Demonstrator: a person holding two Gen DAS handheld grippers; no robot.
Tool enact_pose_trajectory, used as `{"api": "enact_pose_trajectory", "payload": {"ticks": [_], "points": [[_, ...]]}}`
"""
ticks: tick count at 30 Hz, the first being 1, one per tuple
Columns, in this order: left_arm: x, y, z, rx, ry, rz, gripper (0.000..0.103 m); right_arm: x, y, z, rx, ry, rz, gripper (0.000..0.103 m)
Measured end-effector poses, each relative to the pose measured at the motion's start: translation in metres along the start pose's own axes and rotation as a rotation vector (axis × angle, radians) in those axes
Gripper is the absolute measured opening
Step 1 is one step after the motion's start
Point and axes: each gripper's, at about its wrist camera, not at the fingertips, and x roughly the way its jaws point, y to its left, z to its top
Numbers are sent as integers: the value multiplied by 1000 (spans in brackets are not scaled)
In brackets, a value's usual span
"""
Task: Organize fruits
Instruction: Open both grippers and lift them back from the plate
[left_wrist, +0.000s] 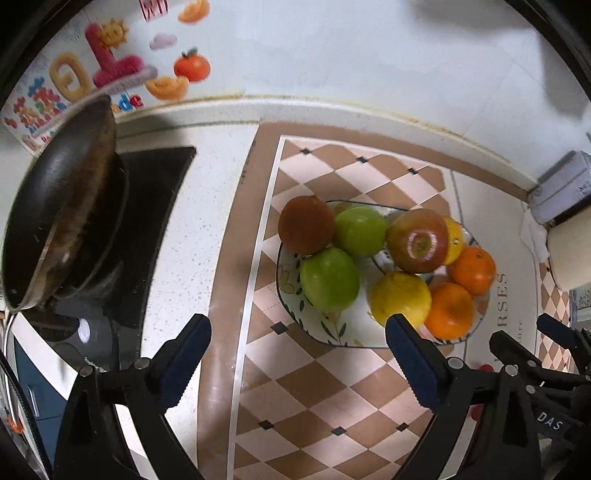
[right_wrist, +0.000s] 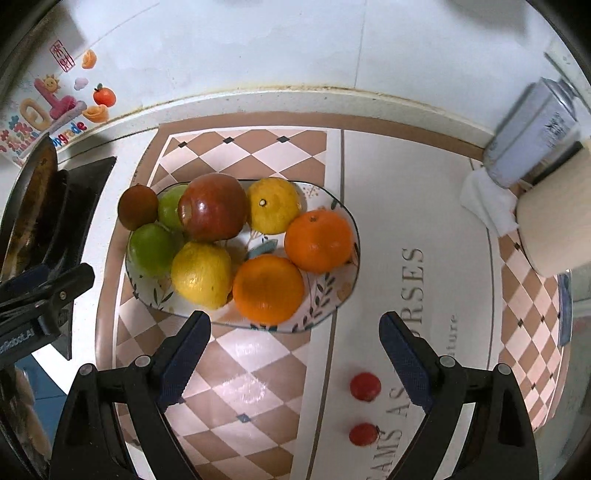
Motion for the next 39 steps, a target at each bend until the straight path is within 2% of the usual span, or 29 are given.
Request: {"api": "enact_pose_trajectory", "payload": {"ticks": [11, 24, 33, 39], "points": [[-74, -6, -45, 52, -155, -11, 97, -76, 6, -41, 15, -141, -7, 95], [-156, 1, -98, 80, -312, -30, 97, -163, 16, -111, 30, -288, 9, 95], [-187, 7, -126, 93, -360, -56, 97, -206, 21, -149, 47, -372, 6, 95], [-201, 10, -139, 103, -397, -50, 97, -217, 22, -158, 64, -391, 14, 95]]}}
